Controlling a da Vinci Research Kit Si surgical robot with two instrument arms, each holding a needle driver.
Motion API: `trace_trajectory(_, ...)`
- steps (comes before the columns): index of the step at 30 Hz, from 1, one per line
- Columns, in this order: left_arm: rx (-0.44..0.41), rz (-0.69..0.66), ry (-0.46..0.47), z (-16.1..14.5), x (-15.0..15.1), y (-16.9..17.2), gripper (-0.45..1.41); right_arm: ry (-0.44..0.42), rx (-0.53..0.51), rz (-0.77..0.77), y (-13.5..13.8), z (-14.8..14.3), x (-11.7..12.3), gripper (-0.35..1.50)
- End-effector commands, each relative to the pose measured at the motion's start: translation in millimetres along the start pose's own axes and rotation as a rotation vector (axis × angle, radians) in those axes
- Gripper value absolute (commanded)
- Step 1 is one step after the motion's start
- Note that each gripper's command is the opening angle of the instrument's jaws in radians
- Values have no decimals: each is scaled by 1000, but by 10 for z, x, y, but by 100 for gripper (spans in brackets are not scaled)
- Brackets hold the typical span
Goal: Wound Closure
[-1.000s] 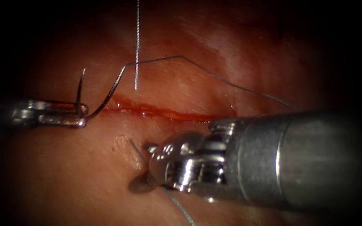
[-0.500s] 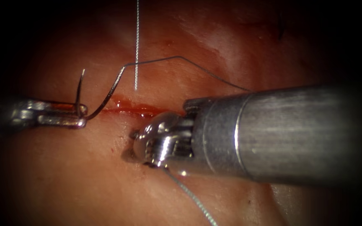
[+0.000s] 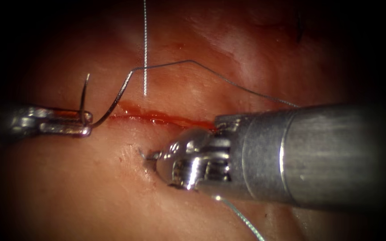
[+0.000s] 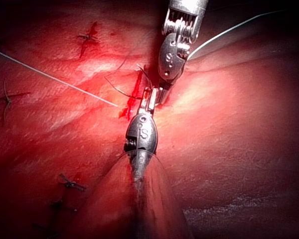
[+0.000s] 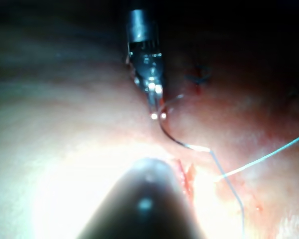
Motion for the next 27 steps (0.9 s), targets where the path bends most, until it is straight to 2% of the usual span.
trace_trajectory(1,-1,0,1,5,-6,0,-45,1,10,-4,-10,5,1,-35)
trace_trajectory(13,-1,0,1,5,-6,0,-45,-11,71,-38,-41,1,-5,-35)
trace_trajectory(27,-1,0,1,5,-6,0,-45,-58,93,-68,-49,-10,-31,-35)
